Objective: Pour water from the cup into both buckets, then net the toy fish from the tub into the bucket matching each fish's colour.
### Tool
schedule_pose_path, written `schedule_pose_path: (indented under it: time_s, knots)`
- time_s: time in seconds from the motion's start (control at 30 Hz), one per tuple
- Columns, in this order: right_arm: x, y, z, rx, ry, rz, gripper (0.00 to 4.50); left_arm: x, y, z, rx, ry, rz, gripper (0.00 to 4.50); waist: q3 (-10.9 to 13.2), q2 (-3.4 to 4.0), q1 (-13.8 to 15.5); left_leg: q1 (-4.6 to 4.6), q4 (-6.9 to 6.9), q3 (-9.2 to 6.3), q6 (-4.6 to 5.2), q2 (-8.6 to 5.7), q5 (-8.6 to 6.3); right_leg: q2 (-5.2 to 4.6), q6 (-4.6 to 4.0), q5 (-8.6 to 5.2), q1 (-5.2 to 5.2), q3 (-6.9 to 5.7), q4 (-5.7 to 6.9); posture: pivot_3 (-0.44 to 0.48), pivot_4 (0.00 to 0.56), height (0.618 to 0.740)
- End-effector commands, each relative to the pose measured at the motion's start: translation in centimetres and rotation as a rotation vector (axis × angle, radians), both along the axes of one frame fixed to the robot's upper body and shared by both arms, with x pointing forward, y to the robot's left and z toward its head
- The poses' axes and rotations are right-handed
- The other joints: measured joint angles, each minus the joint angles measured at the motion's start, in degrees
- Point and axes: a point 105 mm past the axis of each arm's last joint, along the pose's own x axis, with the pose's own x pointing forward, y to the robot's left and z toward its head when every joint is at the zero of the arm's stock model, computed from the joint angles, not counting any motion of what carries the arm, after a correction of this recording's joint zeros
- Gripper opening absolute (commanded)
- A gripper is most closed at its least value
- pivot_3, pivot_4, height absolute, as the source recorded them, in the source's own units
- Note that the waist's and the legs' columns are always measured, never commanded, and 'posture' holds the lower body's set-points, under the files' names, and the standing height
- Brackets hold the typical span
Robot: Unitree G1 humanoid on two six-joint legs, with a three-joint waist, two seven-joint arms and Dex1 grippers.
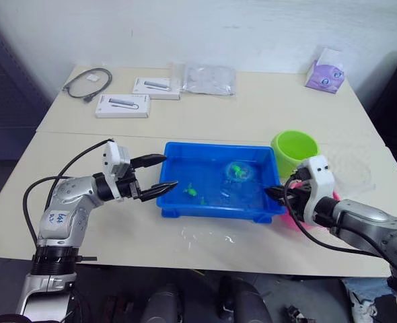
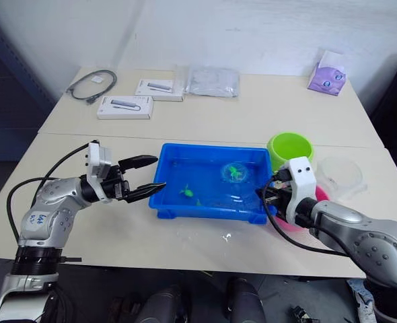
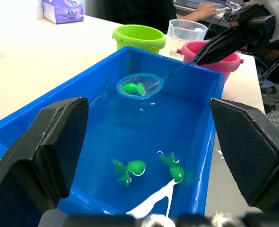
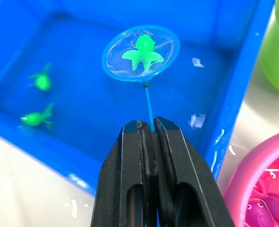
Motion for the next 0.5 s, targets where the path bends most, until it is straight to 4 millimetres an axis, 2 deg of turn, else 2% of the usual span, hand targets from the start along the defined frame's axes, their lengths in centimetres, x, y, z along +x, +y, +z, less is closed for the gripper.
schedule_pose_path:
  time_s: [0.03, 0.13, 0.3, 0.43, 0.5]
  knots:
    - [-1.2, 0.3, 3.8, 0.049, -0.197, 0.073, 0.00, 0.0, 0.0, 1.1, -0.004, -0.040, -0.019, 4.40, 0.0, 0.00, 0.1, 0.01, 0.00, 0.00, 0.00, -0.01, 0.00, 0.02, 0.00, 0.00, 0.01, 0.00, 0.00, 0.000, 0.150, 0.740]
    - [-1.8, -0.4, 4.7, 0.059, -0.258, 0.079, 0.00, 0.0, -0.1, 1.2, -0.004, -0.043, -0.027, 4.40, 0.0, 0.00, 0.1, 0.02, 0.01, 0.00, 0.02, -0.03, -0.01, 0.11, 0.02, 0.01, 0.02, 0.01, -0.01, 0.000, 0.150, 0.740]
    - [-1.2, -5.5, 6.5, -0.051, -0.335, -0.087, 0.00, 0.2, -1.0, 1.8, -0.019, -0.055, -0.061, 4.40, 0.0, 0.00, 0.1, 0.03, 0.00, 0.01, 0.04, -0.05, -0.02, 0.10, 0.03, 0.02, 0.03, 0.03, -0.02, 0.000, 0.150, 0.740]
    - [-0.6, -8.3, 6.5, -0.143, -0.368, -0.164, 0.00, 0.3, -1.4, 2.0, -0.028, -0.060, -0.078, 4.40, 0.0, -0.01, 0.1, 0.04, 0.00, 0.02, 0.06, -0.07, -0.01, 0.14, 0.05, 0.03, 0.04, 0.04, -0.01, 0.000, 0.150, 0.740]
    - [-0.1, -10.1, 5.9, -0.268, -0.394, -0.198, 0.00, 0.4, -1.8, 2.0, -0.030, -0.058, -0.088, 4.40, 0.0, 0.00, 0.1, 0.04, 0.00, 0.02, 0.06, -0.06, -0.01, 0.18, 0.05, 0.03, 0.03, 0.04, -0.01, 0.000, 0.150, 0.740]
